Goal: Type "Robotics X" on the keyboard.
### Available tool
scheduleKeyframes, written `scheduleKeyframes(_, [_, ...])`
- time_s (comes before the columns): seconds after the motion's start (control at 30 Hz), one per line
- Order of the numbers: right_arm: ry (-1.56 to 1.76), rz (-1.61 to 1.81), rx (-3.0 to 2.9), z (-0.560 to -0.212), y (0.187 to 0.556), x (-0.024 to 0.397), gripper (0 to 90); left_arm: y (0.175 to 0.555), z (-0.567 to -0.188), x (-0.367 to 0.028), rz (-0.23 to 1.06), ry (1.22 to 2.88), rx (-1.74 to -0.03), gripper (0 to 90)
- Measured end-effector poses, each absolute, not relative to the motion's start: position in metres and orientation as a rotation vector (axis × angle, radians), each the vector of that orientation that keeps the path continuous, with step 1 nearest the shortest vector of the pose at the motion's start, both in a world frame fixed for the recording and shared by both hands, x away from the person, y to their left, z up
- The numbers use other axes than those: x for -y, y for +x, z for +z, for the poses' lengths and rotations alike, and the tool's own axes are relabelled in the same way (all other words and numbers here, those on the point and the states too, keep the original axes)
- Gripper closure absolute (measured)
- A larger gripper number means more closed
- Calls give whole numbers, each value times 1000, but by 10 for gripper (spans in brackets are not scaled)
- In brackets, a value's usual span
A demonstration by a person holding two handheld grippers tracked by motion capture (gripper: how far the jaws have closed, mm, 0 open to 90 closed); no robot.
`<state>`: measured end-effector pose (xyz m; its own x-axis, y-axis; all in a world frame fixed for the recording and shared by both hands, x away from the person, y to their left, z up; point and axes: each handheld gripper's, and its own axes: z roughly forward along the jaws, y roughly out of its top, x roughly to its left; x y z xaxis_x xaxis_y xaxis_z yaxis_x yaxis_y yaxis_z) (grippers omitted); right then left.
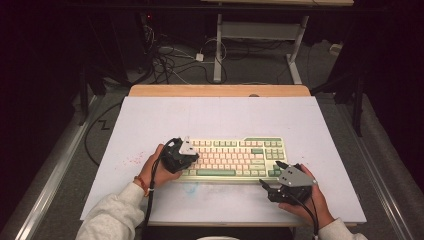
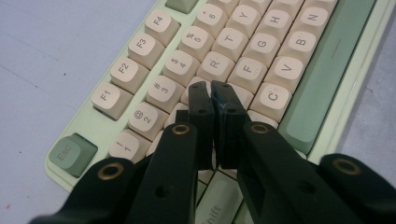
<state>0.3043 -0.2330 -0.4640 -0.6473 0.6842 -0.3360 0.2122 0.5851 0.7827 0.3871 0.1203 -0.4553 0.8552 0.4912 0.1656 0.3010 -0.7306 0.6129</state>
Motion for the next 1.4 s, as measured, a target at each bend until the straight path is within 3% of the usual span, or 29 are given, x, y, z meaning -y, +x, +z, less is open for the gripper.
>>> scheduleKeyframes(0.6, [704, 965, -2183, -463, 304, 233, 224, 383, -450, -122, 474, 2405, -563, 845])
scheduleKeyframes(0.9, [705, 966, -2182, -463, 304, 233, 224, 380, -443, -124, 499, 2367, -560, 785])
scheduleKeyframes(1.3, [707, 968, -2178, -462, 304, 234, 223, 373, -435, -126, 598, 2281, -593, 505])
scheduleKeyframes(1.4, [705, 966, -2177, -462, 304, 234, 223, 371, -434, -126, 613, 2262, -598, 383])
